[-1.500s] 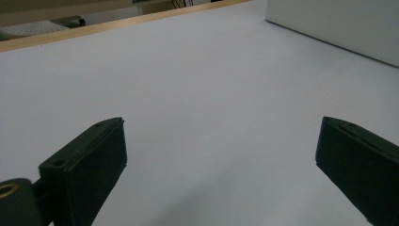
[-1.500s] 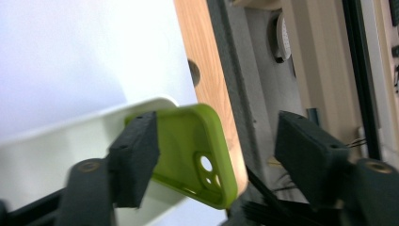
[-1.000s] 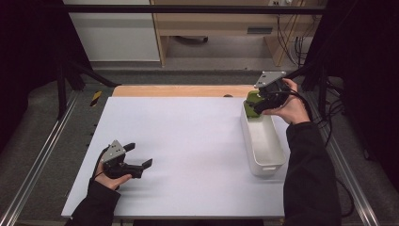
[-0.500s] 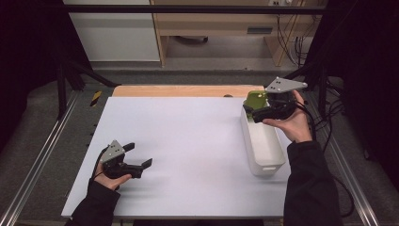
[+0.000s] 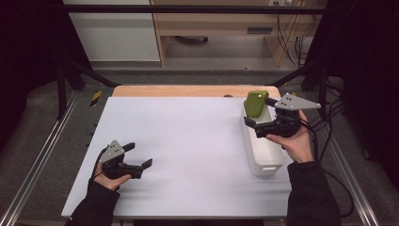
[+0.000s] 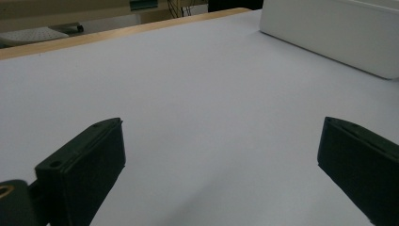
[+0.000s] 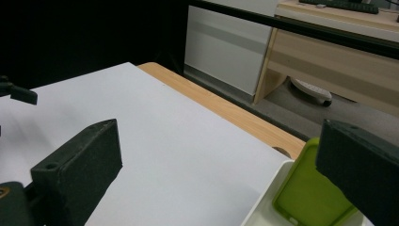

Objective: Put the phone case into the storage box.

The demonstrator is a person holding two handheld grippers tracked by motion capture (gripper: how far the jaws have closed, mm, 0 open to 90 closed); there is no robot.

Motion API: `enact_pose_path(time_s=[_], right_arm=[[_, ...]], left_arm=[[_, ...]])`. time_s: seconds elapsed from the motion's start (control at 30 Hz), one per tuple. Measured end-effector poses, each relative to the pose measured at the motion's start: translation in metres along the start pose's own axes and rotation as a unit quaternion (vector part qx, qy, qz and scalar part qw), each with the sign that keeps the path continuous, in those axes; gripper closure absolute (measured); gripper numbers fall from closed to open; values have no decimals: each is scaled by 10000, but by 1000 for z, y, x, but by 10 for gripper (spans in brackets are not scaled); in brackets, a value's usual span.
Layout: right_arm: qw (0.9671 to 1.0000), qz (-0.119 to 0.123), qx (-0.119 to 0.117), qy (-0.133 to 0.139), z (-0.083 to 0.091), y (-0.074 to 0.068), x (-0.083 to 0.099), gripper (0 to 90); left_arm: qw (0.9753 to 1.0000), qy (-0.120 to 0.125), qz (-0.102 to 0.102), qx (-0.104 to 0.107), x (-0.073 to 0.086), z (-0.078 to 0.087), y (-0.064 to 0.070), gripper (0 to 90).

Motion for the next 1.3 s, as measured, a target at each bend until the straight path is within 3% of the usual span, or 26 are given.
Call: enact_pose_path(time_s=[0.2,0.4,0.67,1.03,1.1,1.3], right_arm=[[9993,-277,-174,175,11,-5,17,7],[9993,-165,-279,187,20,-9,40,6],[9984,-370,-409,160,27,-12,66,6],[9968,-617,-429,256,43,-5,102,6],[9975,-586,-355,163,45,-2,108,6],[9973,-616,-297,261,58,4,119,6]], left_arm=[[10000,44,0,51,-1,0,2,11],[10000,56,-8,82,-1,0,3,11],[9998,117,-26,155,-4,1,5,11],[9996,173,-69,235,-6,3,7,10],[9995,175,-79,238,-6,3,7,10],[9995,174,-90,244,-6,3,7,10]])
Point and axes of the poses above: each handheld gripper's, and its own axes: z roughly backward along the jaws, x roughly out of its underside, y roughly to its right, the point moved 6 cm from there along -z, roughly forward along the jaws, and after that the axes turned 8 degrees about -z, right-handed, at the moved point
